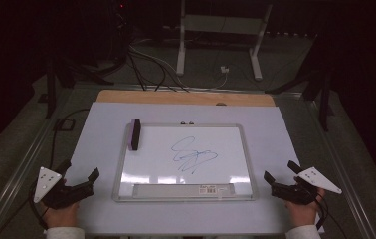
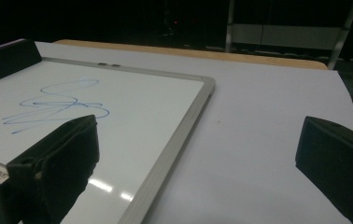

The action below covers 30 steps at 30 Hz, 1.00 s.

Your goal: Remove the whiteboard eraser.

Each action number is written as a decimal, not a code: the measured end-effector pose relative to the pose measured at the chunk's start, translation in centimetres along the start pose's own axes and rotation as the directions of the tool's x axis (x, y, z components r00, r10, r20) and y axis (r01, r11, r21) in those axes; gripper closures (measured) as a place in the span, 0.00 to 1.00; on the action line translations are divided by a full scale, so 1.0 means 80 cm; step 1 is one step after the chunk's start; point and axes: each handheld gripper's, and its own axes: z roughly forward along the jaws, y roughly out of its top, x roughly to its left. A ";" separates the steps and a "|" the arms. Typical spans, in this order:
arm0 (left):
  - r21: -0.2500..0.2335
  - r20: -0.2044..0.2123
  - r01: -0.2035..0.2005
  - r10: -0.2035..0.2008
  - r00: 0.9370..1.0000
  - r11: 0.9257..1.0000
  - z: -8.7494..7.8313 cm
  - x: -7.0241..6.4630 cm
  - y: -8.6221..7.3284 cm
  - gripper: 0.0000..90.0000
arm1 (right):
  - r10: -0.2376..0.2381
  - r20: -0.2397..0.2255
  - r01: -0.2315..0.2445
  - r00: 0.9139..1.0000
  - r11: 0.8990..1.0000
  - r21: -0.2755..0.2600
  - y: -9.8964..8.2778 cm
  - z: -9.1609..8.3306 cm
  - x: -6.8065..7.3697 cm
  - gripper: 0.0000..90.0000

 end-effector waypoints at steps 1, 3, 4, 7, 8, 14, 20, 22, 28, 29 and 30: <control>0.009 -0.005 0.003 -0.003 1.000 1.000 0.001 0.000 0.000 0.01 | -0.004 0.007 0.004 1.000 1.000 0.002 -0.001 0.001 -0.001 0.00; 0.042 -0.023 0.014 -0.013 1.000 0.999 0.002 -0.001 0.003 0.01 | -0.006 0.008 0.006 1.000 1.000 0.000 -0.001 0.001 -0.001 0.00; 0.051 -0.030 0.020 -0.019 0.999 0.998 0.001 -0.001 0.005 0.01 | -0.009 0.008 0.009 1.000 1.000 0.000 -0.001 0.001 0.000 0.00; 0.051 -0.051 0.032 -0.030 0.998 0.998 0.000 -0.001 0.008 0.01 | -0.016 0.015 0.016 1.000 1.000 -0.005 -0.002 -0.001 0.001 0.00; 0.052 -0.054 0.037 -0.034 0.998 0.998 -0.001 -0.001 0.009 0.01 | -0.020 0.022 0.020 1.000 1.000 -0.006 -0.002 -0.001 0.002 0.00; 0.060 -0.065 0.033 -0.029 0.997 0.998 0.002 -0.002 0.018 0.01 | -0.054 0.039 0.054 0.998 0.999 -0.005 0.000 -0.002 0.009 0.00; 0.082 -0.044 0.022 -0.019 0.999 0.996 0.014 -0.006 0.027 0.01 | -0.057 0.044 0.057 0.997 0.998 -0.007 0.000 -0.003 0.009 0.00; 0.088 -0.034 0.011 -0.008 0.999 0.996 0.019 -0.009 0.031 0.01 | -0.051 0.047 0.052 0.998 0.999 -0.011 0.000 -0.004 0.008 0.00; 0.101 -0.011 0.000 0.001 1.000 0.995 0.036 -0.014 0.041 0.01 | -0.039 0.049 0.040 0.998 0.999 -0.014 -0.001 -0.005 0.007 0.00; 0.105 -0.009 -0.003 0.004 1.000 0.994 0.039 -0.015 0.042 0.01 | -0.038 0.050 0.039 0.998 0.999 -0.014 -0.001 -0.005 0.007 0.00; 0.107 -0.006 -0.003 0.004 1.000 0.994 0.042 -0.016 0.043 0.01 | -0.036 0.049 0.037 0.998 0.999 -0.014 -0.001 -0.005 0.007 0.00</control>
